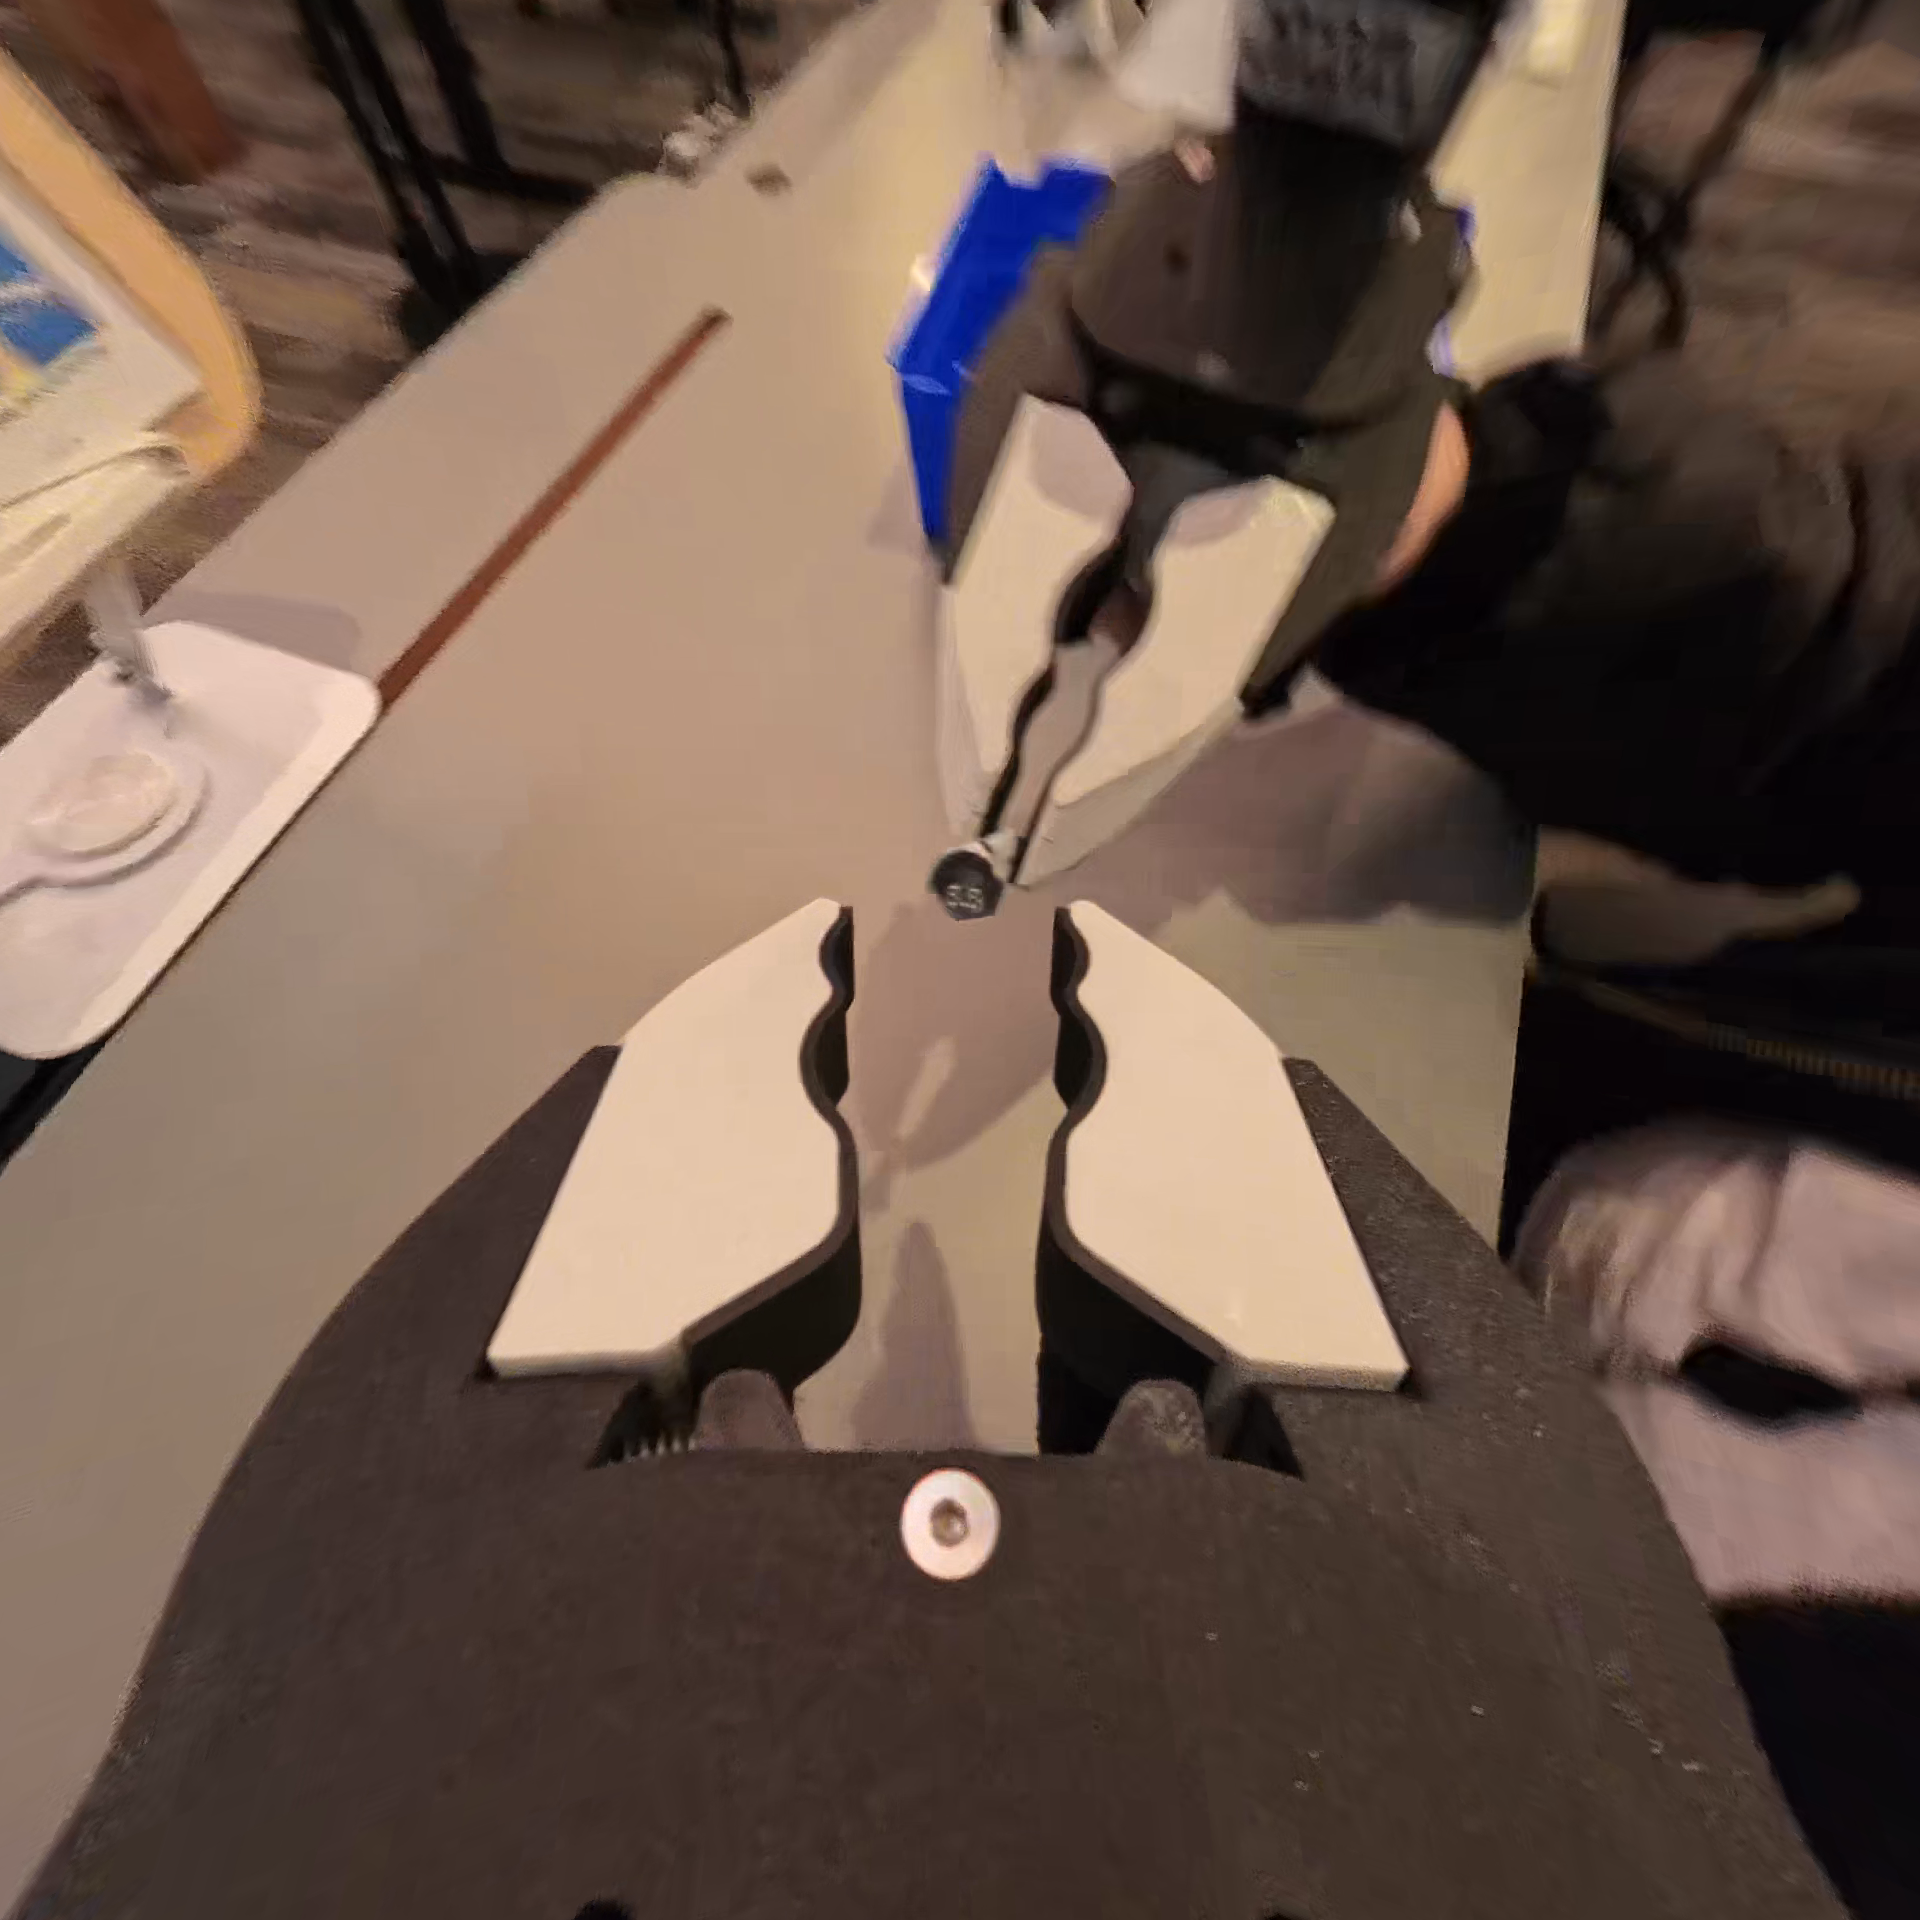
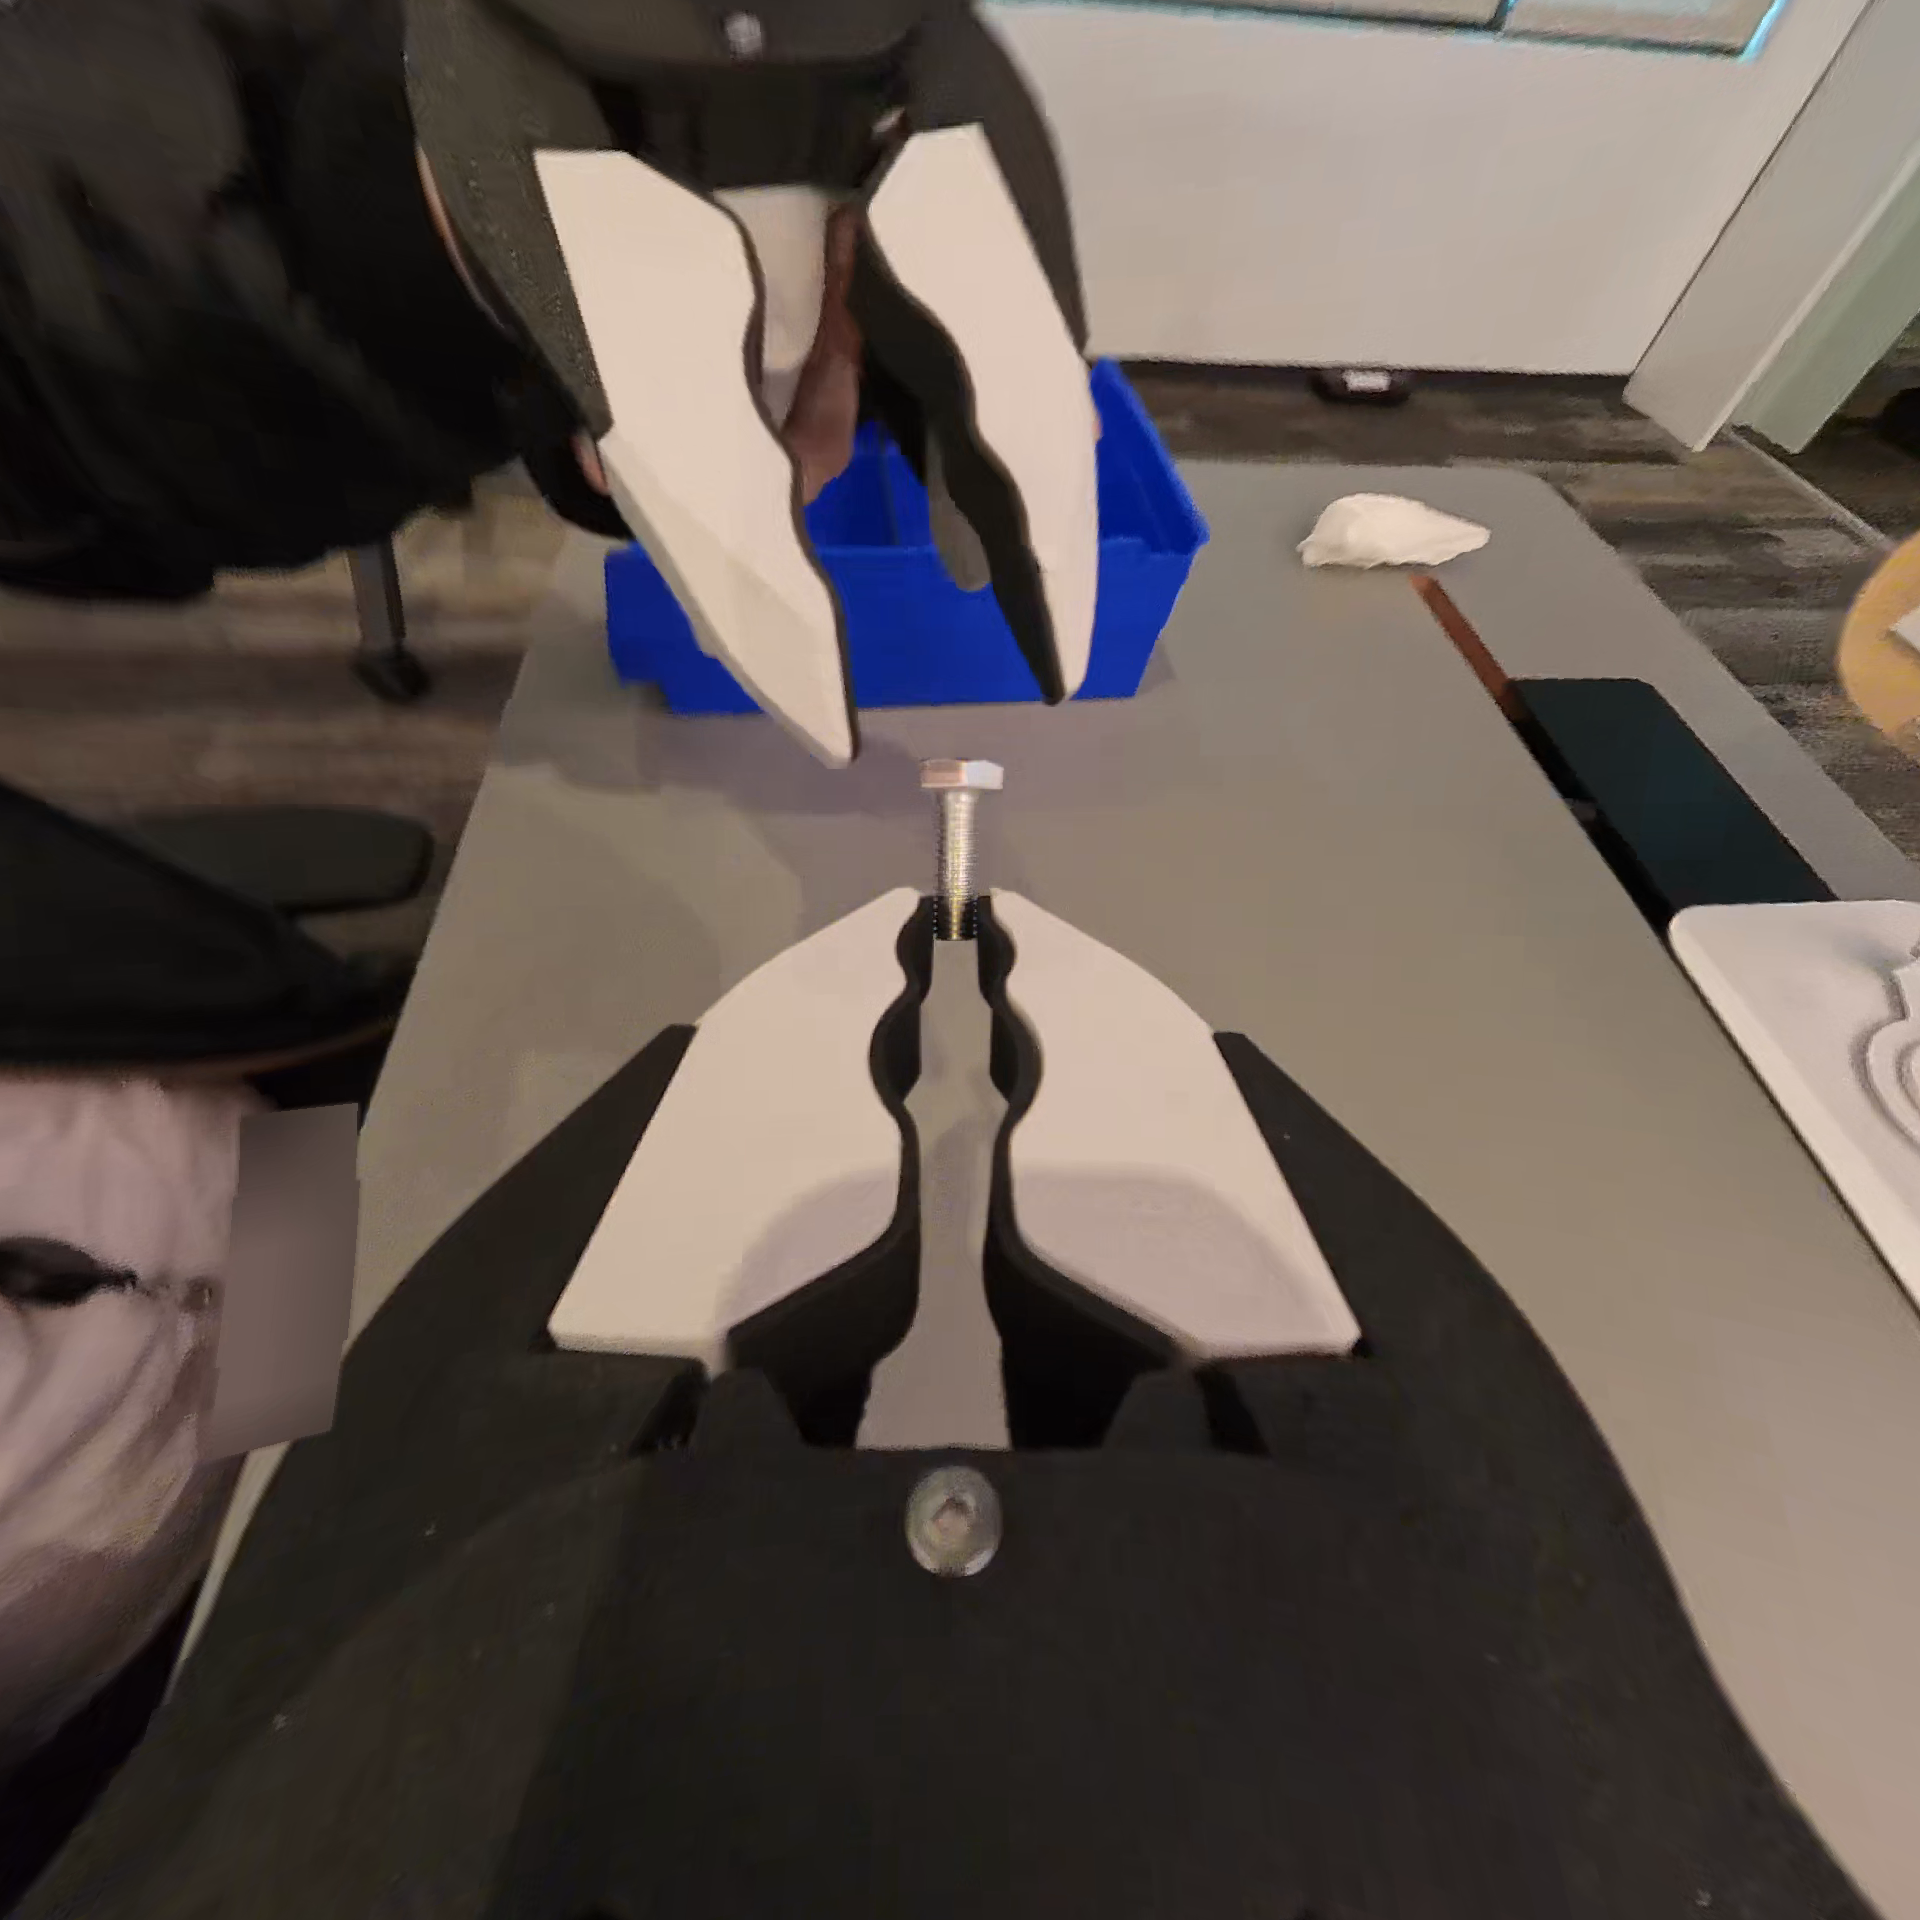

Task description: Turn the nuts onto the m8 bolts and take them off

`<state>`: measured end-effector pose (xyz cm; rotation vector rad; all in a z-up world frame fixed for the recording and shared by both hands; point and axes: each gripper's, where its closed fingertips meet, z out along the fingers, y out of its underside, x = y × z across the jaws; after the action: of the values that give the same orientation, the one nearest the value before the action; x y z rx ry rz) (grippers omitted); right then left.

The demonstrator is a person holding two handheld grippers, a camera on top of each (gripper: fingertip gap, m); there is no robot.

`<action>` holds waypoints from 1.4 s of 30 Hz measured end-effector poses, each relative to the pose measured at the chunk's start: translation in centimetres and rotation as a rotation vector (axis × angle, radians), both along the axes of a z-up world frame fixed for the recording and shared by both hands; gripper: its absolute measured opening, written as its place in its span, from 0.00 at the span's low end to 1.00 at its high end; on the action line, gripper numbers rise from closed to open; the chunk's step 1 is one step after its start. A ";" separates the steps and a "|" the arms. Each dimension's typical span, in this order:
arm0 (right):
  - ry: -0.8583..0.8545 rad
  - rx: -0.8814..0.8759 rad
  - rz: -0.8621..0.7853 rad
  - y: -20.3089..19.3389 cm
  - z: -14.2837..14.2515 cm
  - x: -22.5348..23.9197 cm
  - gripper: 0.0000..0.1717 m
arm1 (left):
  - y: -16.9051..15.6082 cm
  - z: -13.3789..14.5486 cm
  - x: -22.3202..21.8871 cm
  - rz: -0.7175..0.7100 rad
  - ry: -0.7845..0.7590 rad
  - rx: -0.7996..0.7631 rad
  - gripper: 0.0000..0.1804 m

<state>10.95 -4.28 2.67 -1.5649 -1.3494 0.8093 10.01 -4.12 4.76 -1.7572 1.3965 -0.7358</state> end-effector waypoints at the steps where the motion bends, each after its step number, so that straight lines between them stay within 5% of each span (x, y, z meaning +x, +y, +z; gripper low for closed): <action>1: -0.042 0.010 0.013 -0.3 -0.4 0.0 0.04 | -0.5 -0.6 -0.1 -0.050 0.049 0.031 0.21; 6: -0.155 0.053 0.053 -1.1 -1.6 -0.2 0.04 | -1.1 -2.6 -0.2 -0.138 0.193 0.145 0.21; 19: -0.246 0.079 0.087 -1.8 -3.0 -0.3 0.04 | -1.8 -4.3 0.4 -0.163 0.186 0.160 0.08; 24: -0.202 0.105 0.070 -1.6 -2.7 -0.4 0.04 | -1.6 -4.3 0.3 -0.130 0.160 0.200 0.08; 28: -0.125 0.086 0.022 -0.9 -2.4 -0.1 0.14 | -1.0 -4.3 -0.9 -0.067 0.166 0.230 0.08; 42: -0.221 -0.003 0.202 3.2 -13.0 -5.4 0.15 | 0.7 -2.2 -12.5 0.247 0.158 0.268 0.08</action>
<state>5.58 -1.08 -10.30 -1.5728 -1.6884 0.7758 -2.52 -3.40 2.59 -1.7601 1.2820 -0.2690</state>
